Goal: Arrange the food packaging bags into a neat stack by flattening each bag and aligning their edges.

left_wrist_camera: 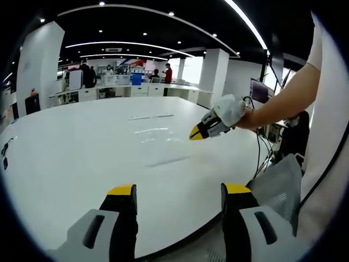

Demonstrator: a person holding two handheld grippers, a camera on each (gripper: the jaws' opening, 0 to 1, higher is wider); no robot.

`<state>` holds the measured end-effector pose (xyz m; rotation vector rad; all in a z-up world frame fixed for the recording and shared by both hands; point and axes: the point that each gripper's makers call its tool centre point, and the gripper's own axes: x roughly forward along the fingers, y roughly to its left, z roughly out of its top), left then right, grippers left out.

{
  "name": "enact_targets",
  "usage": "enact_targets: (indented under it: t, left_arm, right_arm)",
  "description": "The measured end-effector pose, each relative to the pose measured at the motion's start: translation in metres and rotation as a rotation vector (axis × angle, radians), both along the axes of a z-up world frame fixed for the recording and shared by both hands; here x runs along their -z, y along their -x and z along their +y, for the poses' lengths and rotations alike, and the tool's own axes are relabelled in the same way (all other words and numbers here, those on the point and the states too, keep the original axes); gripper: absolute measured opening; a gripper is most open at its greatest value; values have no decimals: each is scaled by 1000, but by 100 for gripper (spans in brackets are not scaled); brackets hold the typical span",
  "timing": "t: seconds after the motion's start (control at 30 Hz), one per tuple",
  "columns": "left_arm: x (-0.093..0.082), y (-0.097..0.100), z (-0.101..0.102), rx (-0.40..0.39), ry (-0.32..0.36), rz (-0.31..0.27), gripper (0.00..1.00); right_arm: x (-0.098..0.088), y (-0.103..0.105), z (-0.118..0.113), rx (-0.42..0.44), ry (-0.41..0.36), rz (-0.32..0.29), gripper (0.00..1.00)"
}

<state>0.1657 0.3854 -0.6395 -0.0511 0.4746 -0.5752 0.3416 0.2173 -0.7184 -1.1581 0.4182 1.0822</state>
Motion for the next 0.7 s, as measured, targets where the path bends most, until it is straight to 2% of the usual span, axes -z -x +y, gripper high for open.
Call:
enact_targets:
  t: [0.37,0.7]
  left_arm:
    - [-3,1,-2,21,8,2,61]
    - [-18,-5,-5,53,8,-27,60]
  right_arm:
    - [-40,6,-4,-24,-27,-62,0]
    - [-75,18,-4,-74,-53,-88,0]
